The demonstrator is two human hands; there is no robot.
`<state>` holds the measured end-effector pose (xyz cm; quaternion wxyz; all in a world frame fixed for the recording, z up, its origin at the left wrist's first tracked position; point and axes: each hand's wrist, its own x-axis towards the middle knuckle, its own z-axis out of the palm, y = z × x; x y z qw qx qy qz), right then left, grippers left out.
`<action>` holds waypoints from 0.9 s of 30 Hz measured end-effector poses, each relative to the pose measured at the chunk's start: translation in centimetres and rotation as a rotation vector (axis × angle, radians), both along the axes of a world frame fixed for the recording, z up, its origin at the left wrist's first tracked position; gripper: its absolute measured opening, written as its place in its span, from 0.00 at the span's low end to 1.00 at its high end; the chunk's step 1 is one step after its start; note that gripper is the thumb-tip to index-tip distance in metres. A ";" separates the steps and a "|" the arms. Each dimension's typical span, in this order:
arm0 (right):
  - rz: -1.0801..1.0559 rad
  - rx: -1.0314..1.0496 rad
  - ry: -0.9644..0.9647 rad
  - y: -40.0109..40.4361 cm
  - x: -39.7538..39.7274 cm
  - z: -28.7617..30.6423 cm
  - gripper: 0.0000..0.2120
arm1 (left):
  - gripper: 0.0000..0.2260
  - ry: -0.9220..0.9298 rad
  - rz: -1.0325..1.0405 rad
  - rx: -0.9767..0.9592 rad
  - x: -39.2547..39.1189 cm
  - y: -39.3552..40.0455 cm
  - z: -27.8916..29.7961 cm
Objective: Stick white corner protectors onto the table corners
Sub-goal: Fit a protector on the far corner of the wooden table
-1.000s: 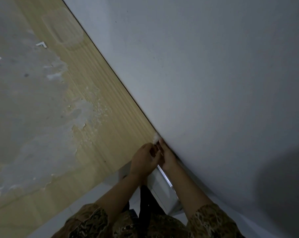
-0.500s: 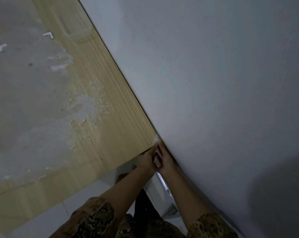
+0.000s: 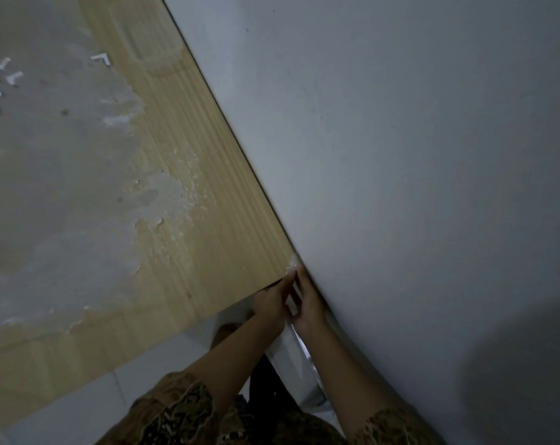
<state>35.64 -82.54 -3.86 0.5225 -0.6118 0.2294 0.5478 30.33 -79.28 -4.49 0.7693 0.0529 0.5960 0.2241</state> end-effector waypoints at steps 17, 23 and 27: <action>-0.073 -0.092 -0.050 1.1 -0.4 0.7 0.14 | 0.20 0.010 -0.092 -0.030 0.1 0.2 -0.9; -0.182 -0.047 -0.005 1.1 -0.7 1.5 0.12 | 0.16 -0.031 -0.053 -0.045 0.0 0.2 -0.2; -0.191 -0.027 -0.033 1.2 -0.9 2.3 0.13 | 0.12 -0.056 -0.037 -0.050 0.1 0.4 0.7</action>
